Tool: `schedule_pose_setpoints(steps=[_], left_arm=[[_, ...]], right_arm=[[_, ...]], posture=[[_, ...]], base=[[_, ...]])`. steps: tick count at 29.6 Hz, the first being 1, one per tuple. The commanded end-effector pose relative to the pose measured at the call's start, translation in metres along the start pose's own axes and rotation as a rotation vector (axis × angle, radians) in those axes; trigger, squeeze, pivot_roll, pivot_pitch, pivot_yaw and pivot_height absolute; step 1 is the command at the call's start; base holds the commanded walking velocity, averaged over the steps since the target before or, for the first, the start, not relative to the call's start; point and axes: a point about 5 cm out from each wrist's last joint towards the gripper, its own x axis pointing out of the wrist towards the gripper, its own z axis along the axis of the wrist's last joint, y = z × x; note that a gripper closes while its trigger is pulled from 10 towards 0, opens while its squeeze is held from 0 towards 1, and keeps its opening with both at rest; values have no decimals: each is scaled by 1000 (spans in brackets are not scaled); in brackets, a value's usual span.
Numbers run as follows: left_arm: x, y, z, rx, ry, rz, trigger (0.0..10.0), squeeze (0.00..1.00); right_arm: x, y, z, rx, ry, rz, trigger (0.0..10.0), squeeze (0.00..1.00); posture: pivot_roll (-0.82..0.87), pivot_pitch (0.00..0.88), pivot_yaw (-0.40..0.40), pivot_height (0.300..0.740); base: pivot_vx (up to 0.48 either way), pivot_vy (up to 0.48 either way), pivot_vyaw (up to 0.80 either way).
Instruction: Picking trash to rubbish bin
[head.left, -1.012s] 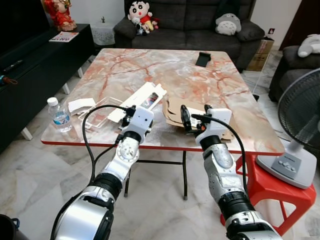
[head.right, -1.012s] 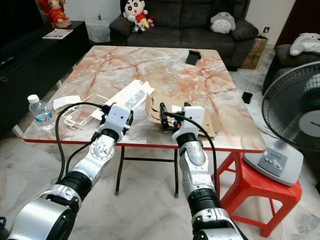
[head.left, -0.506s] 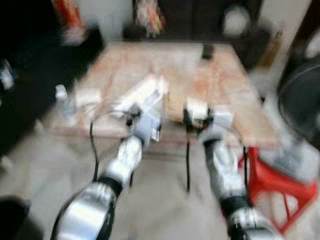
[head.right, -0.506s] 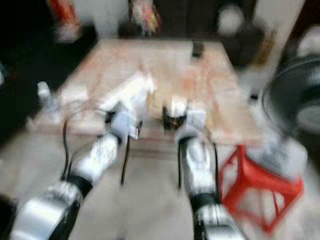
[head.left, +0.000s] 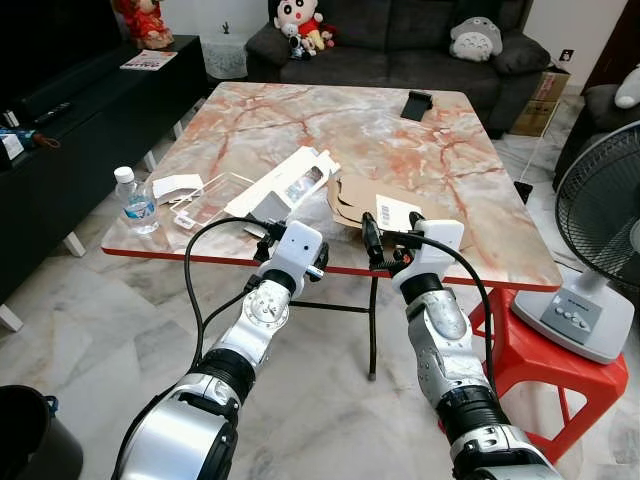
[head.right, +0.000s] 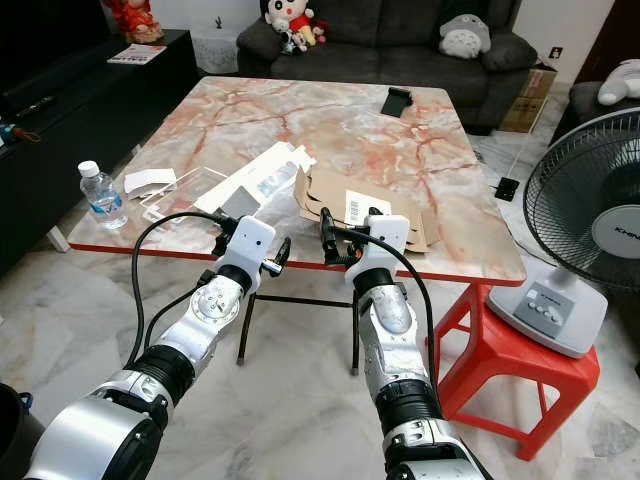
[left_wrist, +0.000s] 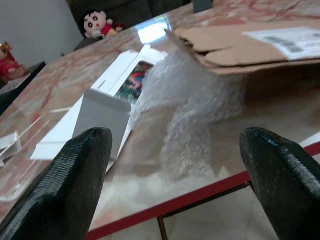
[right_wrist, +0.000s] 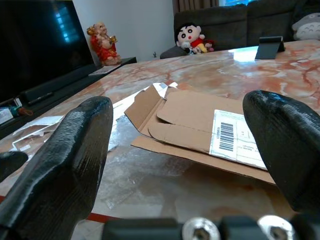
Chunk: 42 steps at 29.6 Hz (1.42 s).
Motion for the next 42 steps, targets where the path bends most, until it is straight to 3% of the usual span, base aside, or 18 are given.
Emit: schedule_pose_setpoints(steps=[1, 8, 20, 42], left_arm=[[-1, 1, -4, -11, 23, 8, 10000, 0], [0, 2, -4, -13, 29, 9, 10000, 0], [1, 1, -2, -10, 26, 2, 10000, 0], [6, -4, 18, 144, -70, -79, 10000, 0]], right_arm=[[1, 1, 2, -5, -3, 4, 10000, 0], [2, 3, 3, -43, -3, 15, 10000, 0], [2, -1, 3, -27, 0, -1, 10000, 0], [2, -1, 4, -14, -2, -1, 10000, 0]], posture=[[-147, 26, -27, 740], [-146, 26, -28, 740], [-149, 26, -30, 740], [-149, 26, -31, 740]], base=[[274, 0, 0], [302, 0, 57], [316, 0, 135], [291, 0, 0]])
